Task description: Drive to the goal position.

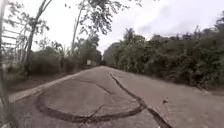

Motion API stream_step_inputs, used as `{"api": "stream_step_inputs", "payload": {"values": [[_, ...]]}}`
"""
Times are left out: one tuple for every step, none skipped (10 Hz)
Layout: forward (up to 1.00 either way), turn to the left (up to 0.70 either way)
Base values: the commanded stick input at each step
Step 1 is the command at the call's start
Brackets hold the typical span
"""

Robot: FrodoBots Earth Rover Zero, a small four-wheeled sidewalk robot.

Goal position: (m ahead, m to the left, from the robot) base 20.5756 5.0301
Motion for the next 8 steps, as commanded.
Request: {"api": "stream_step_inputs", "payload": {"values": [[0.7,0.0],[0.7,0.0],[0.7,0.0],[0.7,0.0],[0.7,0.0],[0.7,0.02],[0.7,0.06],[0.7,0.13]]}}
